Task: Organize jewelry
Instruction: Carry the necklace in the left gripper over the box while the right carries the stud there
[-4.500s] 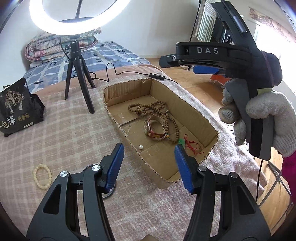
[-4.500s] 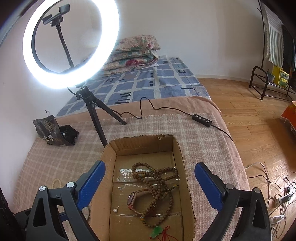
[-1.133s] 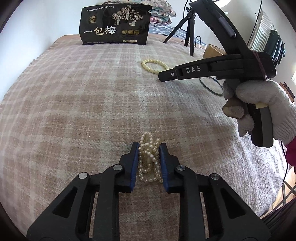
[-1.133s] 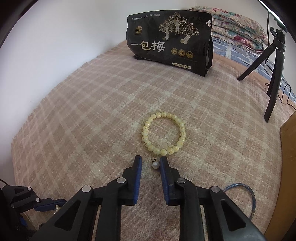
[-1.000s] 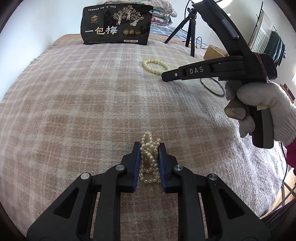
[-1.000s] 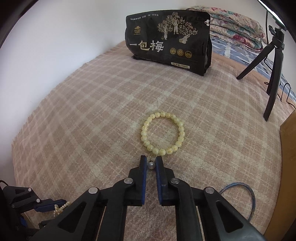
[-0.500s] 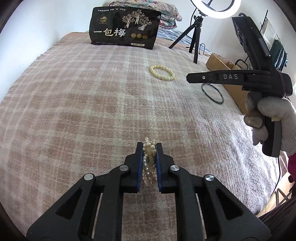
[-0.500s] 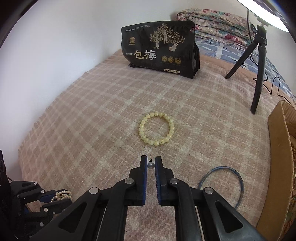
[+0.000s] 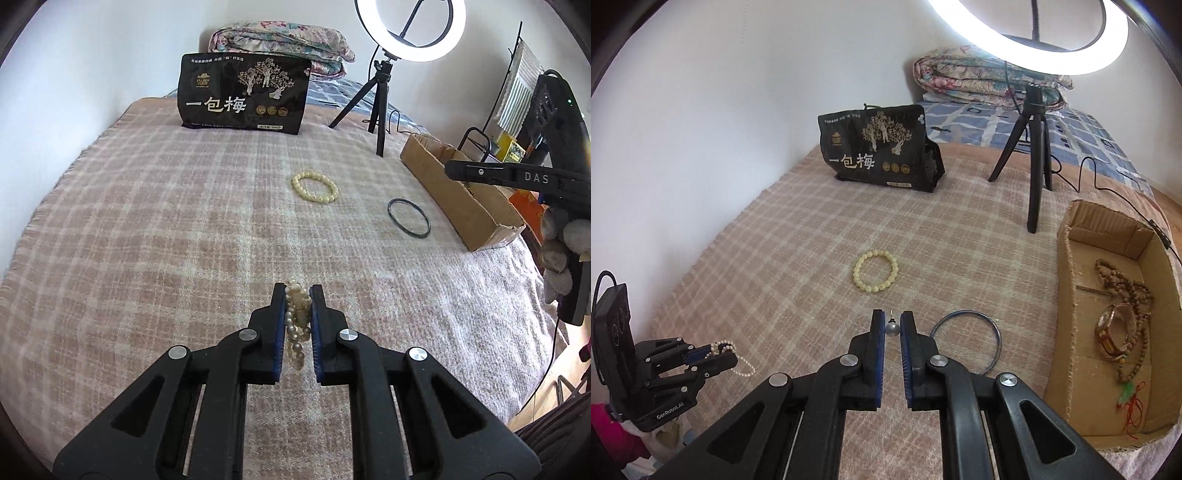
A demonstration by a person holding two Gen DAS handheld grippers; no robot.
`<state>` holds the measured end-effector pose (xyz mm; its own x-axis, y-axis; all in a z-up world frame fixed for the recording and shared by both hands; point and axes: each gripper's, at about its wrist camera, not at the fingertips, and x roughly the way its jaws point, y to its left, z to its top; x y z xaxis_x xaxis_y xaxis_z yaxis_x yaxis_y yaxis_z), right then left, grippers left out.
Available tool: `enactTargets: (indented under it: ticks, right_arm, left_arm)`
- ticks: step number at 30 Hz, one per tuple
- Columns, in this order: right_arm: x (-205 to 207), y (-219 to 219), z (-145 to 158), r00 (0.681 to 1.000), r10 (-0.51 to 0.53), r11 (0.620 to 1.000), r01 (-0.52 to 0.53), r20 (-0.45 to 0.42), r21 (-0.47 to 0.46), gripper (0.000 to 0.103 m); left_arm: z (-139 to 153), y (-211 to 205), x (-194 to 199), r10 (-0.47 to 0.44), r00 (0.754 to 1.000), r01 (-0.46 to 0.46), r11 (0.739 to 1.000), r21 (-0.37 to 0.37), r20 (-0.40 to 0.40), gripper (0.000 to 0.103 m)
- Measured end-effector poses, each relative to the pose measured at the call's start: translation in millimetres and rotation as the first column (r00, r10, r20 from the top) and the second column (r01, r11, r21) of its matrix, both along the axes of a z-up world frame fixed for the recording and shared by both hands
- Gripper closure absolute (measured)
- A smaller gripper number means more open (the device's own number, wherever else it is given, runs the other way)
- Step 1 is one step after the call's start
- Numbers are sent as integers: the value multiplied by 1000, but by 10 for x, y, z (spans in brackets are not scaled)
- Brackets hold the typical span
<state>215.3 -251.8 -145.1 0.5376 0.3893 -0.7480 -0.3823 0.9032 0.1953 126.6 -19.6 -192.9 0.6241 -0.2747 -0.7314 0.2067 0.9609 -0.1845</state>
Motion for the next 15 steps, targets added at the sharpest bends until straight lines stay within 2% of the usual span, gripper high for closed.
enactTargets:
  ticks: [7, 15]
  right_arm:
    - [-215, -414, 274, 997, -68, 998, 67, 40, 11, 97]
    - [-389, -910, 395, 986, -155, 988, 155, 56, 7, 97]
  left_arm:
    - [183, -174, 75, -35, 999, 35, 999, -7, 40, 93]
    - [420, -543, 285, -102, 990, 104, 994, -15, 93, 93]
